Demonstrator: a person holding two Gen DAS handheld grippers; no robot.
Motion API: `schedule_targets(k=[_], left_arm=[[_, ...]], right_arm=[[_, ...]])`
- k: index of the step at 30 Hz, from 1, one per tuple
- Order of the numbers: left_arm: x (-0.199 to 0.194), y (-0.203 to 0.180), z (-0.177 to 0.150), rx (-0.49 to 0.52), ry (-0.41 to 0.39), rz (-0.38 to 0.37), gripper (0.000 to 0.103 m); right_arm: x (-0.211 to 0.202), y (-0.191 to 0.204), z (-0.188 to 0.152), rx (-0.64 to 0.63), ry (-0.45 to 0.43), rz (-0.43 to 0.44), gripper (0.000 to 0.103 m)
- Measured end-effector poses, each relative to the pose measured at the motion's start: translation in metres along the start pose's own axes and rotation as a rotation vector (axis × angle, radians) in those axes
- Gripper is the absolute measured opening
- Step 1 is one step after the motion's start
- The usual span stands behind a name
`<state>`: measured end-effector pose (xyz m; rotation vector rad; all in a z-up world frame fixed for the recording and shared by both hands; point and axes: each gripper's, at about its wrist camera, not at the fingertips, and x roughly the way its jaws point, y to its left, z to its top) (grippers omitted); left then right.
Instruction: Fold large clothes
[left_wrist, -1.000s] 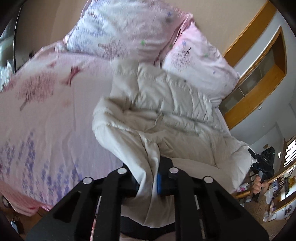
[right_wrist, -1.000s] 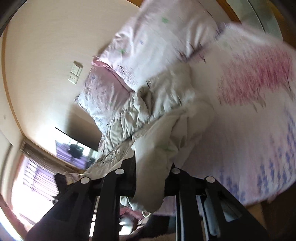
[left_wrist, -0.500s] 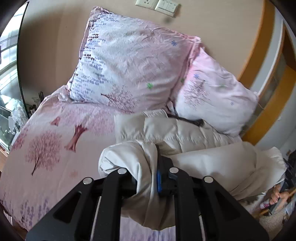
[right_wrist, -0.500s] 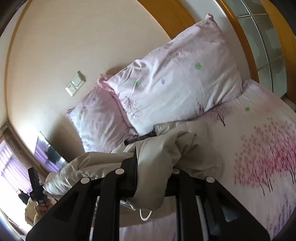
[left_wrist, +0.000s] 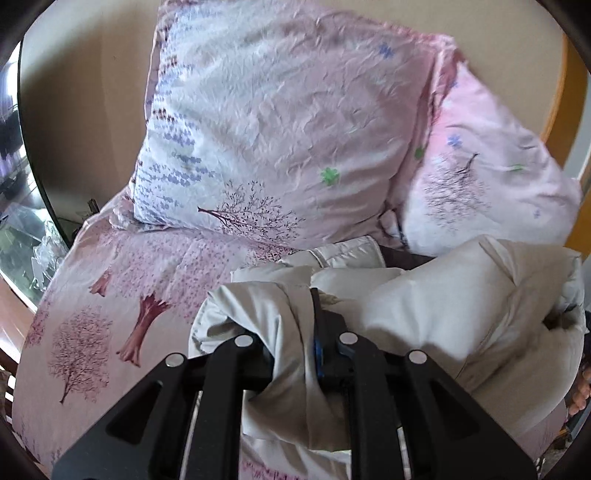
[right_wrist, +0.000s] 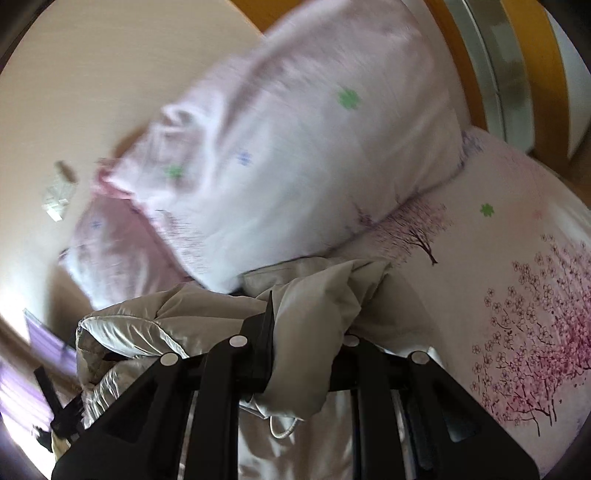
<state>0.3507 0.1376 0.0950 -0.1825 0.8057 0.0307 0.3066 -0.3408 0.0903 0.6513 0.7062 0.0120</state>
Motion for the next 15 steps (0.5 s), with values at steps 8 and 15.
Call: schedule_targets(k=[8, 15], left_arm=[[0.049, 0.001, 0.011, -0.048, 0.072, 0.013, 0.017], [0.076, 0.01, 0.026, -0.134, 0.146, -0.046, 0.022]], right_arm=[[0.058, -0.005, 0.011, 0.063, 0.088, -0.124, 0.019], [0.082, -0.019, 0.027, 0.211, 0.168, -0.084, 0.039]])
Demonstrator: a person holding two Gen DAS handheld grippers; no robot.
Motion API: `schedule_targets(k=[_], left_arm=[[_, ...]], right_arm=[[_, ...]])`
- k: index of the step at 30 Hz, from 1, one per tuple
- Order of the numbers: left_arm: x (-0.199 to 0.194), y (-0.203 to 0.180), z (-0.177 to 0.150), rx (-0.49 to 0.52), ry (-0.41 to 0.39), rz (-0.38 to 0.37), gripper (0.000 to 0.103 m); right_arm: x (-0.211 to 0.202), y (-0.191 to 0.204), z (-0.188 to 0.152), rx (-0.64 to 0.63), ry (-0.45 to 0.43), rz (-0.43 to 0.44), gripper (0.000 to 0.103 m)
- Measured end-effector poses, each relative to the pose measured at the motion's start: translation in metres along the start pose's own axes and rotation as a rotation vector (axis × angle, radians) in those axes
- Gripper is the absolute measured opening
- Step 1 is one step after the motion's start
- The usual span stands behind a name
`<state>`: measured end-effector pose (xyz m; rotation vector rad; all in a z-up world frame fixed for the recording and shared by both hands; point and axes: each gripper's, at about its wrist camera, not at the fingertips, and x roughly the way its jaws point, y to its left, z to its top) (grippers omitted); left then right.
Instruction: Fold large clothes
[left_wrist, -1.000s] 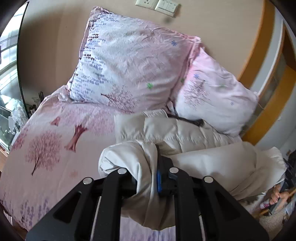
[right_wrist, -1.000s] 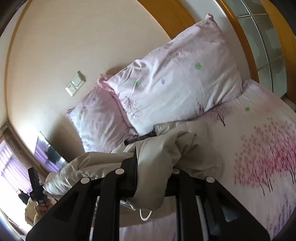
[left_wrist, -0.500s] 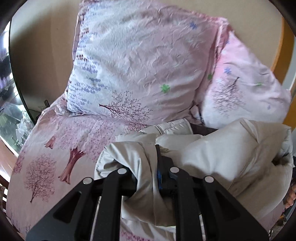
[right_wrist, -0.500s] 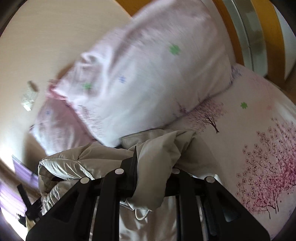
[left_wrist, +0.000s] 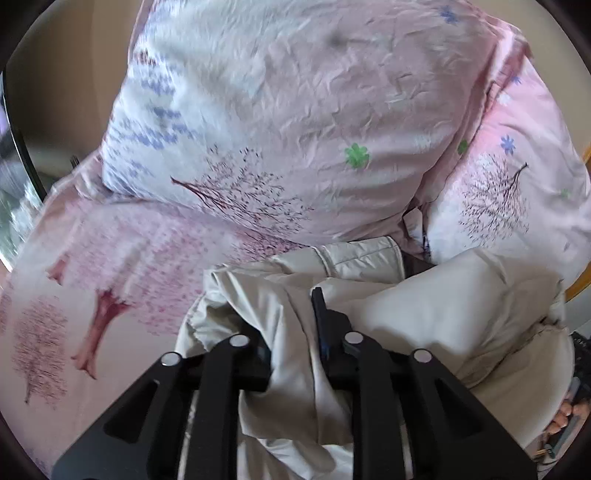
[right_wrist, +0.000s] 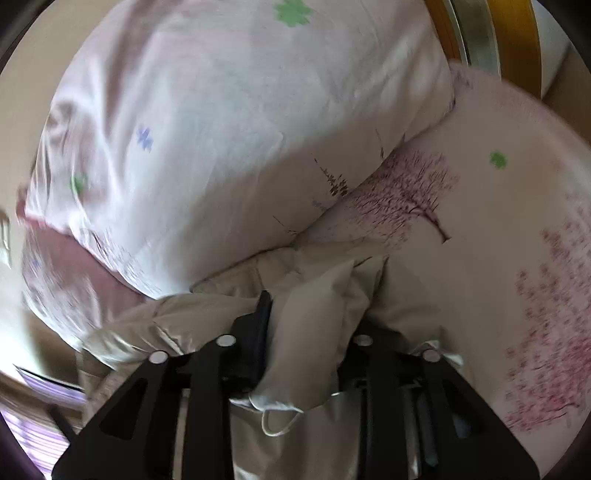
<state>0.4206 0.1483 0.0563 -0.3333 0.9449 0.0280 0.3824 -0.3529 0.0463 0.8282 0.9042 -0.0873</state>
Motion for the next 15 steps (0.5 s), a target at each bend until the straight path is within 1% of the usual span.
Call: schedule_targets(k=[1, 2, 3, 4, 5, 6, 7, 9, 10, 11, 13, 14, 15], left_arm=[[0.002, 0.002, 0.002, -0.016, 0.008, -0.018, 0.026], [0.003, 0.006, 0.005, -0.041, 0.02, -0.054, 0.029], [0.004, 0.009, 0.007, -0.063, 0.027, -0.088, 0.036], [0.004, 0.014, 0.01, -0.091, 0.035, -0.136, 0.046], [0.003, 0.018, 0.011, -0.11, 0.037, -0.174, 0.051], [0.003, 0.021, 0.013, -0.129, 0.036, -0.206, 0.06], [0.002, 0.023, 0.015, -0.141, 0.034, -0.225, 0.065], [-0.001, 0.025, 0.018, -0.146, 0.029, -0.235, 0.07], [-0.003, 0.025, 0.019, -0.144, 0.021, -0.24, 0.072], [-0.004, 0.024, 0.019, -0.141, 0.012, -0.231, 0.073], [-0.011, 0.024, 0.021, -0.13, -0.023, -0.215, 0.078], [-0.02, 0.024, 0.021, -0.125, -0.064, -0.203, 0.08], [-0.028, 0.025, 0.022, -0.12, -0.103, -0.198, 0.083]], right_arm=[[0.001, -0.004, 0.005, 0.047, 0.019, 0.04, 0.044], [0.0, -0.005, 0.009, 0.072, 0.025, 0.067, 0.054], [0.0, -0.007, 0.012, 0.092, 0.029, 0.094, 0.063], [-0.001, -0.008, 0.015, 0.107, 0.033, 0.12, 0.067], [-0.004, -0.008, 0.017, 0.125, 0.033, 0.156, 0.071], [-0.007, -0.009, 0.02, 0.133, 0.025, 0.183, 0.073], [-0.011, -0.009, 0.023, 0.13, 0.007, 0.197, 0.073], [-0.02, -0.005, 0.026, 0.094, -0.037, 0.195, 0.073], [-0.026, -0.003, 0.027, 0.063, -0.075, 0.185, 0.073], [-0.036, 0.004, 0.026, 0.0, -0.139, 0.146, 0.073], [-0.053, 0.016, 0.02, -0.118, -0.236, 0.074, 0.073], [-0.062, 0.026, 0.01, -0.206, -0.264, 0.062, 0.073], [-0.066, 0.033, 0.002, -0.262, -0.261, 0.07, 0.072]])
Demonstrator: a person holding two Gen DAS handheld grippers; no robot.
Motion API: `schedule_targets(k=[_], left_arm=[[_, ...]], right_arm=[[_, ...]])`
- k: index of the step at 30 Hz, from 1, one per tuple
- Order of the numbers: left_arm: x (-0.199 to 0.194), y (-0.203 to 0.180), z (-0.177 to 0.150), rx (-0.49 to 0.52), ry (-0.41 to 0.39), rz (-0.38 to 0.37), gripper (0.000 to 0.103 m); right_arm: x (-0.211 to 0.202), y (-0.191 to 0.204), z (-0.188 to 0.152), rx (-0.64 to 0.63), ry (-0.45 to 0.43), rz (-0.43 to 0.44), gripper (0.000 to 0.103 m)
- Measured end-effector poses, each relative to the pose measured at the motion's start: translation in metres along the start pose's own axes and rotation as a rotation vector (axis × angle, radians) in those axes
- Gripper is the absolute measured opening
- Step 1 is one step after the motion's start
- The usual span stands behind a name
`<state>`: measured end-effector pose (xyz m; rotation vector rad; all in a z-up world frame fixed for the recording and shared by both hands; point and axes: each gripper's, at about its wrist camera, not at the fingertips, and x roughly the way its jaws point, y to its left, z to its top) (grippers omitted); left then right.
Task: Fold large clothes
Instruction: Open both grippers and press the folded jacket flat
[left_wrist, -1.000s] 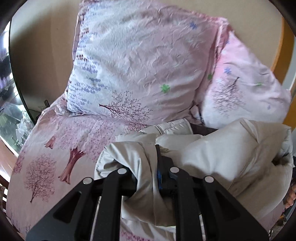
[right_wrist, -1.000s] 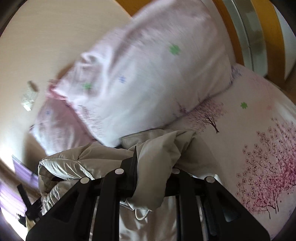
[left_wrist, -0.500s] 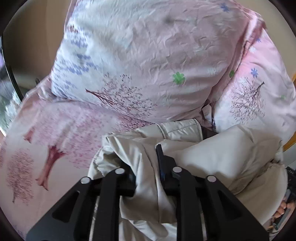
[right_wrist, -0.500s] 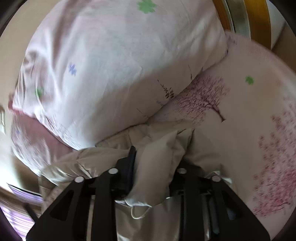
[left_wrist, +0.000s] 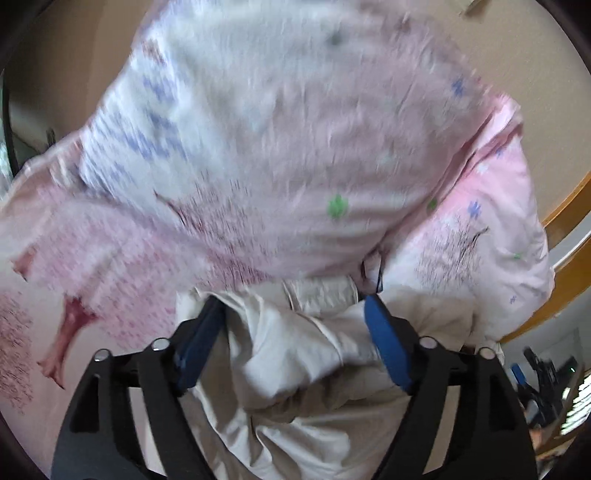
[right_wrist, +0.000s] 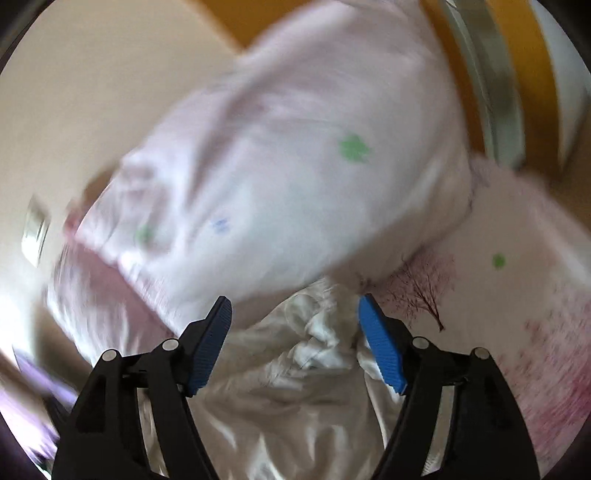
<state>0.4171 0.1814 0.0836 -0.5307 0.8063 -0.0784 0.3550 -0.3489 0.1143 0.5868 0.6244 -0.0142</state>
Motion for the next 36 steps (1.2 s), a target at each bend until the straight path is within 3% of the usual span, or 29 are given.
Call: schedule_targets(k=[3, 6, 10, 14, 18, 23, 28, 31, 36], left_arm=[[-0.029, -0.009, 0.001, 0.069, -0.115, 0.029, 0.084], [-0.052, -0.033, -0.015, 0.217, -0.162, 0.053, 0.084], [-0.058, -0.072, -0.061, 0.464, -0.147, 0.066, 0.091], [-0.024, -0.103, -0.091, 0.638, -0.078, 0.16, 0.091], [0.022, -0.094, -0.08, 0.596, 0.038, 0.243, 0.09], [0.049, -0.073, -0.062, 0.501, 0.081, 0.268, 0.088], [0.066, -0.069, -0.058, 0.485, 0.108, 0.308, 0.088], [0.059, -0.07, -0.06, 0.477, 0.091, 0.308, 0.087], [0.031, -0.069, -0.071, 0.487, 0.04, 0.319, 0.087]], right_arm=[[-0.013, 0.032, -0.022, -0.194, 0.014, 0.022, 0.067], [-0.022, 0.058, -0.051, -0.353, 0.038, 0.031, 0.063], [-0.02, 0.076, -0.079, -0.486, 0.067, -0.018, 0.062], [0.006, 0.083, -0.09, -0.551, 0.138, -0.086, 0.061], [0.047, 0.079, -0.092, -0.572, 0.24, -0.223, 0.059], [0.088, 0.065, -0.086, -0.538, 0.371, -0.293, 0.059], [0.113, 0.065, -0.084, -0.534, 0.459, -0.342, 0.06], [0.108, 0.065, -0.084, -0.535, 0.438, -0.337, 0.06], [0.064, 0.05, -0.083, -0.447, 0.333, -0.24, 0.06]])
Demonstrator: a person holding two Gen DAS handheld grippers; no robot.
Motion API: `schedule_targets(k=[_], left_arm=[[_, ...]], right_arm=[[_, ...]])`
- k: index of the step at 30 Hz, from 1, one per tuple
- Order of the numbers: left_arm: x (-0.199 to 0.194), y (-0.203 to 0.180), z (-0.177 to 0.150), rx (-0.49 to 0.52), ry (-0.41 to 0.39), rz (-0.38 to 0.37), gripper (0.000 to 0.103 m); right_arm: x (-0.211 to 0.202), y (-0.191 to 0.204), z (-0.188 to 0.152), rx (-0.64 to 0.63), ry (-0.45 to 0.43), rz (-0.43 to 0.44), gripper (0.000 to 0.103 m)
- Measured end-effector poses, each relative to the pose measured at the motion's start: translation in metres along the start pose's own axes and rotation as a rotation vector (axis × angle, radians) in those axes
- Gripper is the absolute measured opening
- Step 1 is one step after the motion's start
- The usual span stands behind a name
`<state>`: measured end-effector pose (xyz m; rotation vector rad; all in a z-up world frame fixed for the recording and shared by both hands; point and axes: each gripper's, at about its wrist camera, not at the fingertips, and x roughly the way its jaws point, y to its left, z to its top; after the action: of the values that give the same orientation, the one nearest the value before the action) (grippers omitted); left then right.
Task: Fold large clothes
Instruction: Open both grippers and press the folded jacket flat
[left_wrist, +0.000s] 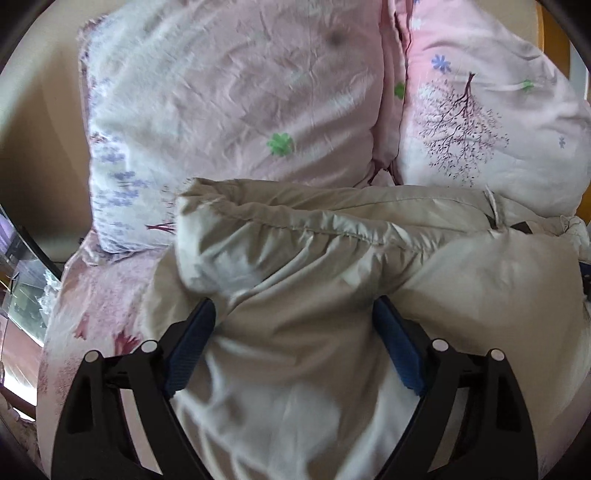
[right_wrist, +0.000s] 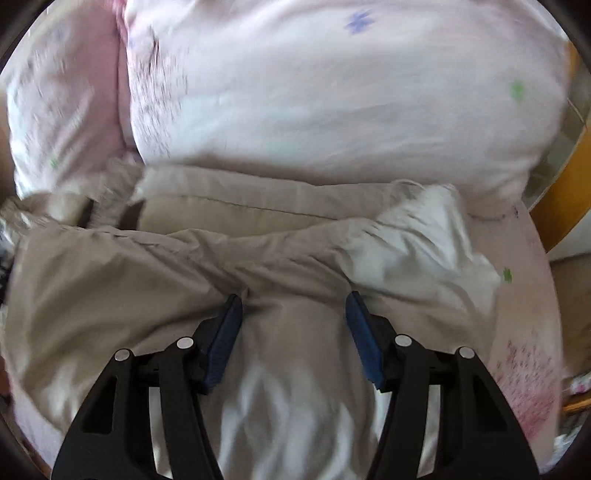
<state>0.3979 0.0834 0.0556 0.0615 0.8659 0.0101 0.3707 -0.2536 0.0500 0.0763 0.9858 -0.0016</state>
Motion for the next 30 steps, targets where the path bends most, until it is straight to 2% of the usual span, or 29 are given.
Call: schedule_targets(k=[4, 9, 11, 15, 22, 25, 30], left_arm=[[-0.02, 0.008, -0.009, -0.019, -0.021, -0.017, 0.087], [-0.021, 0.014, -0.021, -0.019, -0.004, -0.012, 0.087], [-0.012, 0.015, -0.024, -0.022, 0.015, -0.012, 0.09], [0.007, 0.013, -0.025, -0.027, 0.061, -0.026, 0.095], [0.027, 0.013, -0.02, -0.048, 0.084, -0.023, 0.1], [0.017, 0.017, -0.024, -0.057, 0.065, -0.039, 0.097], [-0.017, 0.029, -0.047, -0.049, 0.015, -0.065, 0.097]], right_arm=[[-0.035, -0.017, -0.022, 0.048, -0.079, 0.037, 0.06], [-0.053, -0.031, -0.041, 0.044, -0.122, -0.026, 0.06], [-0.048, -0.043, -0.049, 0.054, -0.103, -0.044, 0.06], [-0.007, -0.046, -0.049, 0.074, -0.001, -0.045, 0.062], [0.011, -0.047, -0.042, 0.08, 0.013, -0.065, 0.068], [-0.007, -0.047, -0.047, 0.074, -0.027, -0.061, 0.067], [-0.048, -0.044, -0.069, 0.08, -0.114, 0.027, 0.066]])
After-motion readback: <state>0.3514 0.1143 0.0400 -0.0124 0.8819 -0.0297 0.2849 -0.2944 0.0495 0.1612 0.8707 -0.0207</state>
